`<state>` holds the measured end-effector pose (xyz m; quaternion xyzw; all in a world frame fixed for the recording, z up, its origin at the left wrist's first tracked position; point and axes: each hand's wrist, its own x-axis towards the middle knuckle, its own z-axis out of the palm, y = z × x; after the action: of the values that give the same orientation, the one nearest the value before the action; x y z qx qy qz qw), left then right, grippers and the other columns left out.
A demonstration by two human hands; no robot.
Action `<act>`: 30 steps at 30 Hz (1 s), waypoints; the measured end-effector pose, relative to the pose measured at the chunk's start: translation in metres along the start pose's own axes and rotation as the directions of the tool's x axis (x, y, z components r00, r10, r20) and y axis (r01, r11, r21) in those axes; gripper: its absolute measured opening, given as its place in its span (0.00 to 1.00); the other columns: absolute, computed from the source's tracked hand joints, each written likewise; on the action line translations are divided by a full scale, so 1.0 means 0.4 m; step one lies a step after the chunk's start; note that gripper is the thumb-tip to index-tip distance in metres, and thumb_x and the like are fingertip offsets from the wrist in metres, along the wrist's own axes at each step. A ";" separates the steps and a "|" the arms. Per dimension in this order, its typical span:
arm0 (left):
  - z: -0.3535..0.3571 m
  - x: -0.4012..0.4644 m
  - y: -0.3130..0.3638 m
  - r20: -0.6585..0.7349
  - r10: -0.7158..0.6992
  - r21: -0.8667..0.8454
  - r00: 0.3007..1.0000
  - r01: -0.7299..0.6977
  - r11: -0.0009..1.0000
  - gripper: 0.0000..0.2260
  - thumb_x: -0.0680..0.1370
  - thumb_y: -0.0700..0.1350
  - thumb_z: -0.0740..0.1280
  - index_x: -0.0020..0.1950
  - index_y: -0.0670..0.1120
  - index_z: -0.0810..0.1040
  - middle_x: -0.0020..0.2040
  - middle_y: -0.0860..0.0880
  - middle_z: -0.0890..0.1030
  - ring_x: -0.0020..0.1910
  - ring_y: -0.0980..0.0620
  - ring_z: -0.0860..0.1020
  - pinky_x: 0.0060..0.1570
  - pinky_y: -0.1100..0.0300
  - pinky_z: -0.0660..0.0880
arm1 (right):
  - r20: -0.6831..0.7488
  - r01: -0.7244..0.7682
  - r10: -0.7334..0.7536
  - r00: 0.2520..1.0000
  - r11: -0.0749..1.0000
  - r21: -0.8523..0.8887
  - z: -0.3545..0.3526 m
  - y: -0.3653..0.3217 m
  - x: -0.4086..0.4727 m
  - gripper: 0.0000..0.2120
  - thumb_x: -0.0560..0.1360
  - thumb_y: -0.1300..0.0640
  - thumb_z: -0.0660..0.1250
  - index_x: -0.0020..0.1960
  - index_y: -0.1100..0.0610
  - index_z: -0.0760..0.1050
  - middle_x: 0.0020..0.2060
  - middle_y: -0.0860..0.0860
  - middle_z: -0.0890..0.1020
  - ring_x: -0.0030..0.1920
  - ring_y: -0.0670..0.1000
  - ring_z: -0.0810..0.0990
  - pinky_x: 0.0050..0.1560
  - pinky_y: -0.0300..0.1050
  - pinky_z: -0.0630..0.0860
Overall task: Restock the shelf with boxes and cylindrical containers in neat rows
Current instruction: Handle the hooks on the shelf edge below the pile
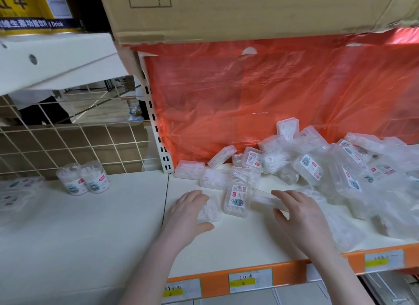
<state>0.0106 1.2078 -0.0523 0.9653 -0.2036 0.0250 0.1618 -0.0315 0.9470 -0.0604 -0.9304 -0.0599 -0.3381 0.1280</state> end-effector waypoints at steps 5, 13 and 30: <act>-0.009 0.011 0.001 0.054 -0.031 -0.020 0.998 0.032 0.999 0.31 0.72 0.58 0.70 0.72 0.55 0.65 0.66 0.57 0.71 0.64 0.56 0.69 0.60 0.63 0.65 | 0.003 0.003 -0.003 1.000 1.000 0.011 -0.006 0.003 -0.007 0.23 0.53 0.68 0.79 0.48 0.60 0.81 0.37 0.53 0.82 0.36 0.58 0.81 0.37 0.46 0.77; -0.039 0.004 0.027 0.127 -0.099 0.170 0.987 0.077 0.982 0.28 0.70 0.57 0.68 0.69 0.55 0.67 0.63 0.54 0.76 0.60 0.49 0.75 0.55 0.59 0.70 | 0.025 0.013 -0.013 1.000 1.000 0.010 -0.014 0.012 -0.018 0.24 0.53 0.66 0.80 0.47 0.59 0.81 0.36 0.53 0.82 0.35 0.57 0.81 0.36 0.45 0.77; -0.014 -0.097 0.072 -0.131 -0.325 -0.115 0.937 0.311 0.943 0.09 0.73 0.55 0.68 0.49 0.54 0.74 0.46 0.58 0.76 0.45 0.55 0.76 0.43 0.58 0.73 | 0.040 0.023 -0.027 0.999 0.996 0.092 -0.016 0.053 -0.037 0.22 0.59 0.64 0.79 0.51 0.61 0.81 0.40 0.54 0.82 0.38 0.57 0.82 0.37 0.43 0.76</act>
<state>-0.0363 1.1996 -0.0426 0.9724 -0.0332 0.0607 0.2227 -0.0427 0.9243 -0.0694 -0.9295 -0.0895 -0.3175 0.1649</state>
